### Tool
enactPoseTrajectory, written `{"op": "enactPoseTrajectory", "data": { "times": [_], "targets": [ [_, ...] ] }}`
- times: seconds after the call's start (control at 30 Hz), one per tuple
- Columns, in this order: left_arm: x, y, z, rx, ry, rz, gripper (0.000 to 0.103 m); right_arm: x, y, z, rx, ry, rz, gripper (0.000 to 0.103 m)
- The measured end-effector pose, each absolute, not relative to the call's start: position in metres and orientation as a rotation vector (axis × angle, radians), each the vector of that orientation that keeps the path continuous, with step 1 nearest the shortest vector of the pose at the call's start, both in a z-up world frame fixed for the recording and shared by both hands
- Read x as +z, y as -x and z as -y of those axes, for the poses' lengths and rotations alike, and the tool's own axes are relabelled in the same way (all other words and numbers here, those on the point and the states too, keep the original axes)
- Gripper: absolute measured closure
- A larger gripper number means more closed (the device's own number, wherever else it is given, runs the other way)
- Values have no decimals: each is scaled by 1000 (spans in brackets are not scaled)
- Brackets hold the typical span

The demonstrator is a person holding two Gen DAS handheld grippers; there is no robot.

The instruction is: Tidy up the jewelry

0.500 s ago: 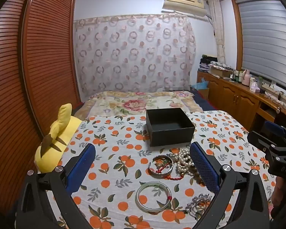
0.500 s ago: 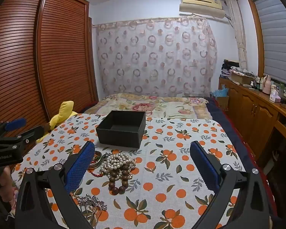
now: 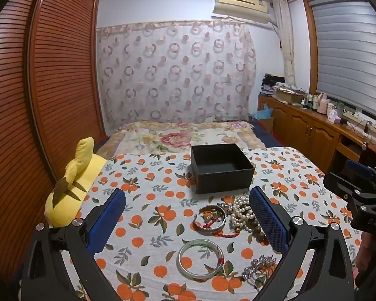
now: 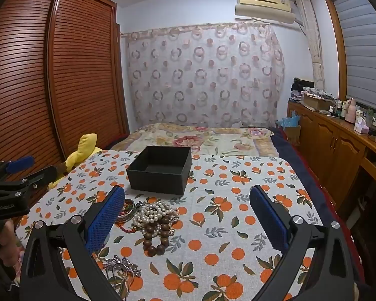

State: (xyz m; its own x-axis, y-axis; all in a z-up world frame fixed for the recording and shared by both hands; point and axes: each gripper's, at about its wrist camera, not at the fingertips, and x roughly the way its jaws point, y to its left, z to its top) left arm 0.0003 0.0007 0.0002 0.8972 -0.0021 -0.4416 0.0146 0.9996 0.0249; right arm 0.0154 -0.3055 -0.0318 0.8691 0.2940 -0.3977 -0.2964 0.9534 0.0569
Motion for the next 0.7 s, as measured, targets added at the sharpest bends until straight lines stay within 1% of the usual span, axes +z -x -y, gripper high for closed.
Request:
{"op": "enactPoseTrajectory", "data": {
  "times": [0.7],
  "targets": [
    [6, 6, 4, -10, -26, -449, 8, -31, -14, 306, 311, 1, -409, 2]
  ]
}}
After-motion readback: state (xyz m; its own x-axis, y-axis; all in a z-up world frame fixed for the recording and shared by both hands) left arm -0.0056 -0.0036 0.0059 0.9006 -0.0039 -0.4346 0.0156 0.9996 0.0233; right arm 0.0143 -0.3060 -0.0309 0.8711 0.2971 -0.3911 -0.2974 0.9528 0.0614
